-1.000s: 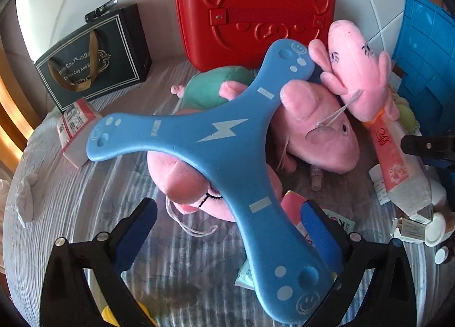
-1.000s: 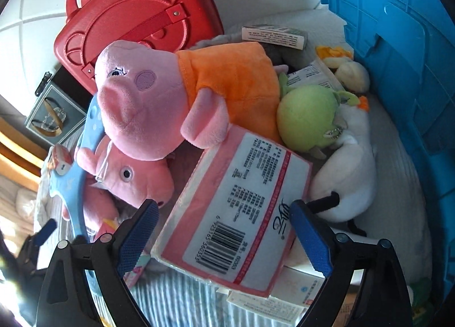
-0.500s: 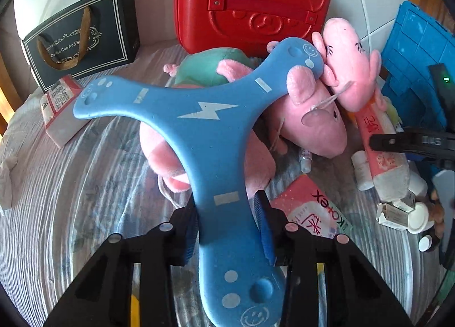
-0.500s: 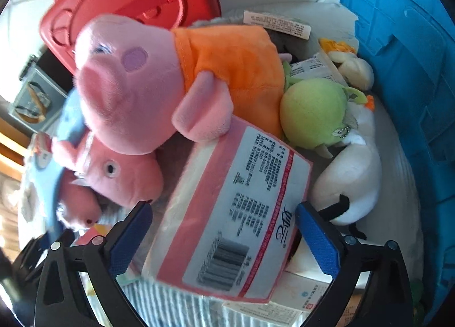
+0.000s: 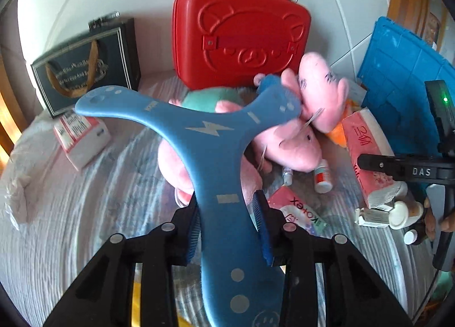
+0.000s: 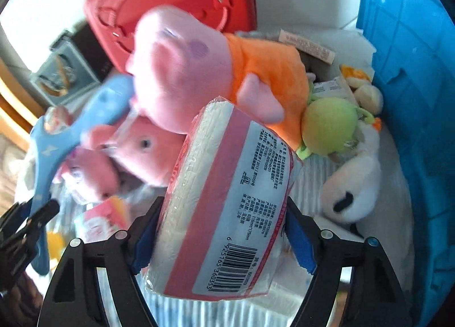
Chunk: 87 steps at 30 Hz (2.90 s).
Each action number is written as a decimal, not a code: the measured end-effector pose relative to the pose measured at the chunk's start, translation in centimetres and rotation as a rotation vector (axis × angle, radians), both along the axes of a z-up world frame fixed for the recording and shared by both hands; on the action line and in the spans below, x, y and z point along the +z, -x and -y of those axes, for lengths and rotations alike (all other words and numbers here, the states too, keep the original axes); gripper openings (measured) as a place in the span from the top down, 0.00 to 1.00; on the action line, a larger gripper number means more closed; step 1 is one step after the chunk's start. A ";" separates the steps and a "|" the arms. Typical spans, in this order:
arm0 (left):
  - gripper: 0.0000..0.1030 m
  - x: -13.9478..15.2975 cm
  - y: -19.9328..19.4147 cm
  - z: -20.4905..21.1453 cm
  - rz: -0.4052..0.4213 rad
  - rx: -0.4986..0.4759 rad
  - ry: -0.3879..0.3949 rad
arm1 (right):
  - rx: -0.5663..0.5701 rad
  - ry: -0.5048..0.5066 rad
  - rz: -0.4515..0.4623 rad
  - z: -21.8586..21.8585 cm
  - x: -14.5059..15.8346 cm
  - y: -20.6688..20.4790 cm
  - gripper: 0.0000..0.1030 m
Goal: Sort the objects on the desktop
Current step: 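Grasp the white-pink tissue pack with right tool while left tool grasps the blue boomerang, then lift the tissue pack with right tool while left tool lifts the boomerang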
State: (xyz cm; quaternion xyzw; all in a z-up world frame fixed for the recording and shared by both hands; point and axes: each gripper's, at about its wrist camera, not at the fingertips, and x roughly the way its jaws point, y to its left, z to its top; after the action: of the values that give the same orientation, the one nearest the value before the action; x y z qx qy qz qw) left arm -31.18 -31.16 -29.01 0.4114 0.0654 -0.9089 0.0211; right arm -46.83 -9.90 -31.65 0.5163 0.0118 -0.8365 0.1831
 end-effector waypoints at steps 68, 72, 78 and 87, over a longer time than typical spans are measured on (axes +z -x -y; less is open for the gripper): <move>0.15 -4.4 -8.6 -6.3 0.204 -0.431 0.292 | -0.001 0.188 -0.274 -7.6 15.7 -20.1 0.22; 0.20 -6.4 -8.1 -6.5 0.273 -0.460 0.324 | -0.014 0.184 -0.263 -7.8 15.3 -20.2 0.22; 0.66 -7.8 -6.9 -5.7 0.294 -0.423 0.328 | -0.039 0.176 -0.248 -8.5 14.9 -20.6 0.22; 0.68 0.7 -8.7 -4.4 0.056 -0.353 0.237 | -0.061 0.180 -0.280 -8.9 16.2 -20.9 0.22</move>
State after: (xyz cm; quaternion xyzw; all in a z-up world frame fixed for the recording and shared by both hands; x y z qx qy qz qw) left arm -22.52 -26.71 -28.32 0.4360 -0.1156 -0.8881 -0.0882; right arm -25.92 -0.96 -15.43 0.3766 -0.0533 -0.9030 0.1997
